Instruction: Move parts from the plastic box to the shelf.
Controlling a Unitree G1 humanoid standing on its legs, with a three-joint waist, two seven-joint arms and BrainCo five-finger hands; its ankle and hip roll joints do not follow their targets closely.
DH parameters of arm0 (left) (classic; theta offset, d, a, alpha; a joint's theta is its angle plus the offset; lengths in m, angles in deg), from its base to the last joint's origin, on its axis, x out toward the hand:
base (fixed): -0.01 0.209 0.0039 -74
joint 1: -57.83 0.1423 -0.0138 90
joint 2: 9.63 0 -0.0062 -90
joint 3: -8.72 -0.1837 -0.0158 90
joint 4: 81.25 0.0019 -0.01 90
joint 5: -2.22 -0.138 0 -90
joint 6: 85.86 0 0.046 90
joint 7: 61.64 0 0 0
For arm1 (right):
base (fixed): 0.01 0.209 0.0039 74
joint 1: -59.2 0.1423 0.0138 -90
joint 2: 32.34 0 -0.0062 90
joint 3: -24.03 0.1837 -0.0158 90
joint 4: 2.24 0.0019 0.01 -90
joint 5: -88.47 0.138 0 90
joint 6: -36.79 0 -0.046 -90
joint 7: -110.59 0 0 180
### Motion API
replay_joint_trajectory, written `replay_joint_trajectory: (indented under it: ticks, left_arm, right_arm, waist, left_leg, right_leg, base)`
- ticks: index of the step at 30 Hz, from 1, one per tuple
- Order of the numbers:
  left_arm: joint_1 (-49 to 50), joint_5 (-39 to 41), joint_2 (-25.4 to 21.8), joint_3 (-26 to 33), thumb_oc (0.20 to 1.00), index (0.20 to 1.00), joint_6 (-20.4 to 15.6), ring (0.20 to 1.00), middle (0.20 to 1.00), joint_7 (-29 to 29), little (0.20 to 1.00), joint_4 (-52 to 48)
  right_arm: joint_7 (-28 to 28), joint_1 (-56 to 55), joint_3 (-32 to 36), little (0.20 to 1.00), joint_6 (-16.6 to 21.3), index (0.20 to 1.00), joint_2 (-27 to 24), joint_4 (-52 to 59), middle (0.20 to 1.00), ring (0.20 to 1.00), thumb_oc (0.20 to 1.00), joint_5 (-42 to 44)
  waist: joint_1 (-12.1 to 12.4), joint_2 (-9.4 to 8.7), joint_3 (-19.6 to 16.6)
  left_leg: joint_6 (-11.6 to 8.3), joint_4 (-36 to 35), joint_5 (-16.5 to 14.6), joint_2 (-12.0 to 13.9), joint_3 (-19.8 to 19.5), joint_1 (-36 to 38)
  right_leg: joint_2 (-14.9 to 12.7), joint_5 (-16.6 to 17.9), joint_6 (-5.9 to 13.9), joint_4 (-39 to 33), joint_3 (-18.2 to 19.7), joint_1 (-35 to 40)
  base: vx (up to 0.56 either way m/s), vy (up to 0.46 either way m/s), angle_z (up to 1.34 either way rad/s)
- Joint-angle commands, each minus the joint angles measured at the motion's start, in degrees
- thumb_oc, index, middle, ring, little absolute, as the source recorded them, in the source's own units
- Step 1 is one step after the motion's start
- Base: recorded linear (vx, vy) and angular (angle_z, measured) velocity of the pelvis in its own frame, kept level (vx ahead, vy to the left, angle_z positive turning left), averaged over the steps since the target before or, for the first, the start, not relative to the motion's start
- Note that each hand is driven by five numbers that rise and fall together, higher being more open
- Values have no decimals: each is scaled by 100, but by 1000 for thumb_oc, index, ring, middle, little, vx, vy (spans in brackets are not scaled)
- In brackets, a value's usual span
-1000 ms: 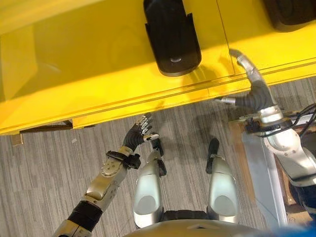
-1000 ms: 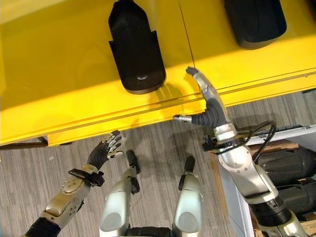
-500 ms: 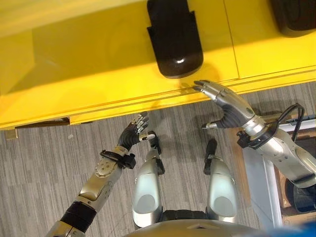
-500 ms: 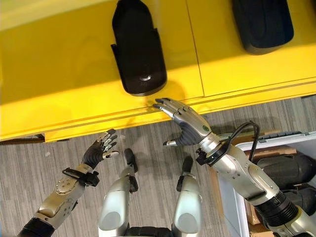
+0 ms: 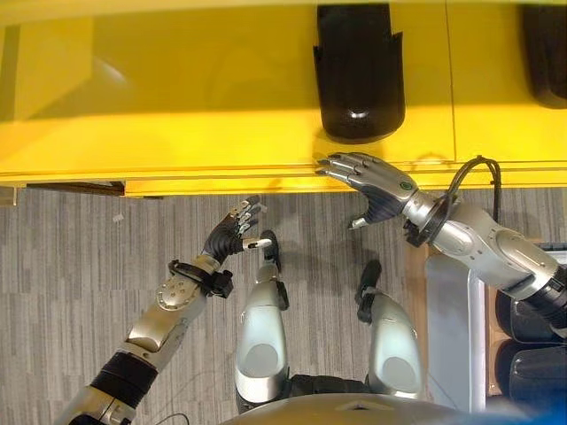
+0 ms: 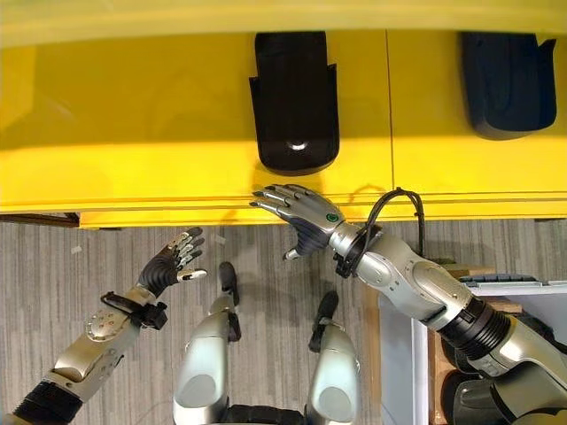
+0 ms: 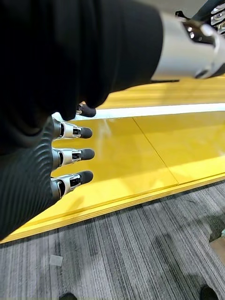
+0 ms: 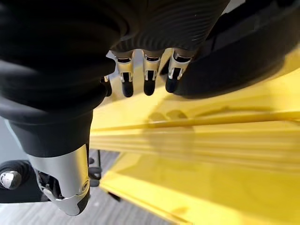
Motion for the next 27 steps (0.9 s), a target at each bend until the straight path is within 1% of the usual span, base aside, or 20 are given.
replay_joint_trajectory:
  ticks: [1, 3, 4, 6, 7, 12, 13, 18, 24, 27]
  left_arm:
    - [131, 123, -138, 21, 1000, 1000, -111, 1000, 1000, -170, 1000, -371]
    - [129, 114, -127, 25, 1000, 1000, -112, 1000, 1000, -198, 1000, -364]
    - [108, 88, -121, 36, 1000, 1000, -77, 1000, 1000, -215, 1000, -365]
    - [92, 85, -117, 42, 1000, 1000, -54, 1000, 1000, -222, 1000, -364]
    - [84, 85, -112, 48, 1000, 1000, -38, 1000, 1000, -238, 1000, -355]
    - [75, 51, -88, 95, 1000, 1000, 22, 1000, 1000, -309, 1000, -348]
    - [68, 68, -80, 106, 1000, 1000, 50, 1000, 1000, -298, 1000, -357]
    - [58, 50, -54, 153, 1000, 1000, 113, 1000, 1000, -373, 1000, -366]
    - [73, 20, -52, 213, 1000, 1000, 189, 1000, 1000, -456, 1000, -398]
    - [55, 0, -44, 253, 1000, 1000, 246, 1000, 1000, -507, 1000, -411]
  right_arm:
    - [78, 335, -69, 1000, -93, 1000, 31, -36, 1000, 1000, 1000, -211]
    - [58, 390, -104, 1000, -130, 1000, 76, -151, 1000, 1000, 1000, -249]
    - [9, 428, -154, 1000, -260, 1000, 133, -291, 1000, 1000, 1000, -275]
    - [22, 461, -193, 1000, -306, 1000, 172, -409, 1000, 1000, 1000, -217]
    - [61, 467, -198, 1000, -517, 1000, 244, -549, 1000, 1000, 1000, -235]
    - [175, 454, -113, 1000, -741, 1000, 352, -945, 1000, 1000, 1000, -427]
    - [156, 428, -71, 1000, -844, 1000, 378, -1014, 1000, 1000, 1000, -515]
    - [164, 448, -17, 1000, -879, 1000, 476, -1273, 1000, 1000, 1000, -726]
    - [164, 547, 37, 1000, -797, 1000, 501, -1520, 1000, 1000, 1000, -874]
    - [10, 708, 14, 1000, -903, 1000, 490, -1632, 1000, 1000, 1000, -1048]
  waist:
    - [75, -132, -184]
    - [92, -128, -184]
    - [109, -129, -184]
    - [121, -127, -184]
    - [134, -127, -184]
    - [151, -121, -184]
    - [148, -121, -184]
    - [167, -110, -184]
    - [200, -105, -184]
    - [225, -105, -184]
  left_leg:
    - [-226, 602, -855, 351, -80, 209]
    - [-227, 603, -854, 350, -85, 211]
    - [-226, 605, -854, 351, -89, 217]
    - [-225, 603, -848, 351, -98, 217]
    - [-230, 606, -841, 357, -103, 225]
    - [-238, 603, -828, 365, -110, 254]
    - [-242, 600, -825, 370, -111, 268]
    - [-236, 601, -817, 369, -122, 288]
    - [-249, 594, -808, 374, -126, 318]
    - [-256, 585, -802, 373, -127, 336]
  right_leg:
    - [-90, 78, 68, -37, -125, -15]
    - [-93, 73, 63, -32, -132, -8]
    - [-92, 67, 59, -26, -143, 7]
    - [-90, 64, 54, -18, -146, 7]
    - [-93, 63, 50, -6, -159, 18]
    - [-102, 62, 44, 11, -172, 47]
    - [-105, 57, 42, 20, -174, 57]
    - [-105, 50, 26, 38, -179, 78]
    - [-104, 58, 21, 38, -206, 105]
    - [-105, 69, 25, 26, -213, 122]
  base:
    - [0, 0, 0]
    - [0, 0, 0]
    - [0, -15, 3]
    - [2, -15, 5]
    - [6, -16, 5]
    - [1, -3, 1]
    - [0, 0, 0]
    - [7, -3, 3]
    - [4, -9, 2]
    - [0, 0, 0]
